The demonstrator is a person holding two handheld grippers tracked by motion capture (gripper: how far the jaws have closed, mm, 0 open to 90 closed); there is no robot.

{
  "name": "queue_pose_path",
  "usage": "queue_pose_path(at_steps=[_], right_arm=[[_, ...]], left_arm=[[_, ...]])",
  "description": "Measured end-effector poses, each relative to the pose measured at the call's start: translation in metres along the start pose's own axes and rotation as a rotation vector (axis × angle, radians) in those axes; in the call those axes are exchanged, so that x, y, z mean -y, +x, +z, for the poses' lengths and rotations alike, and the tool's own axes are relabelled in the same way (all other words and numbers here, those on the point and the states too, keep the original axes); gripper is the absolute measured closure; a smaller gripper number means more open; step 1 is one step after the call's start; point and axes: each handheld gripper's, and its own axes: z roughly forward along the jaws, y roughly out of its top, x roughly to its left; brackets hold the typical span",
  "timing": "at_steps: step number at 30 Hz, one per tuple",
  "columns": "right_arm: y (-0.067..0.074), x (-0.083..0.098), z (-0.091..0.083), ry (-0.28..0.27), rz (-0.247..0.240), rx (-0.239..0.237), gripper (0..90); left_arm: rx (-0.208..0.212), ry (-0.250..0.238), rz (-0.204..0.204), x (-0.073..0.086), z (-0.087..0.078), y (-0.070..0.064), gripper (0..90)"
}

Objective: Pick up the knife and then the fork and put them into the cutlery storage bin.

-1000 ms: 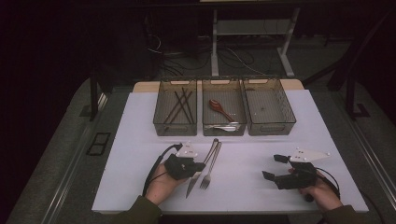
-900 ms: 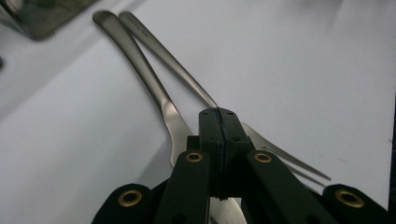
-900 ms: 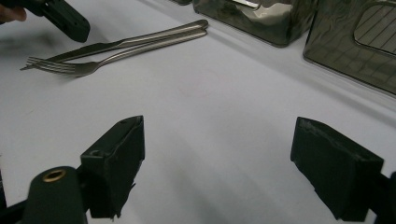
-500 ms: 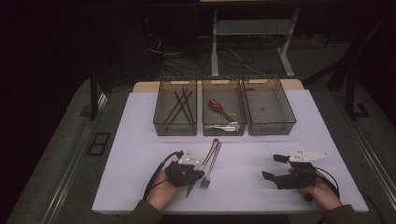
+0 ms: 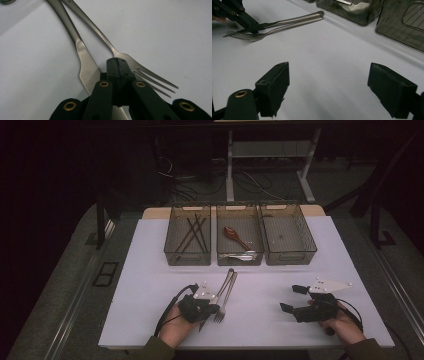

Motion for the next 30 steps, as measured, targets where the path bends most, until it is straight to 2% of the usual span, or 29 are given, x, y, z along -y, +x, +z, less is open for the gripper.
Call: queue_pose_path(at_steps=[10,17,20,23,26,30], right_arm=[[0.0,0.0,0.0,-0.003,0.0,0.001,17.3],[0.0,0.0,-0.001,-0.002,0.0,0.0,17.3],[0.0,0.0,-0.001,-0.002,0.001,0.0,17.4],[0.0,0.0,-0.001,-0.002,0.001,0.001,17.3],[0.0,0.0,-0.001,-0.002,0.0,0.001,17.3],[0.0,0.0,0.0,0.0,0.0,0.0,17.3]], left_arm=[[-0.069,0.017,-0.013,0.002,-0.004,0.004,88.7],[-0.116,0.027,-0.028,0.005,-0.009,0.014,88.7],[-0.151,0.034,-0.031,0.007,-0.012,0.019,88.7],[-0.177,0.038,-0.051,0.01,-0.016,0.028,88.6],[-0.177,0.033,-0.066,0.013,-0.019,0.036,88.6],[-0.162,0.028,-0.067,0.013,-0.02,0.038,88.5]])
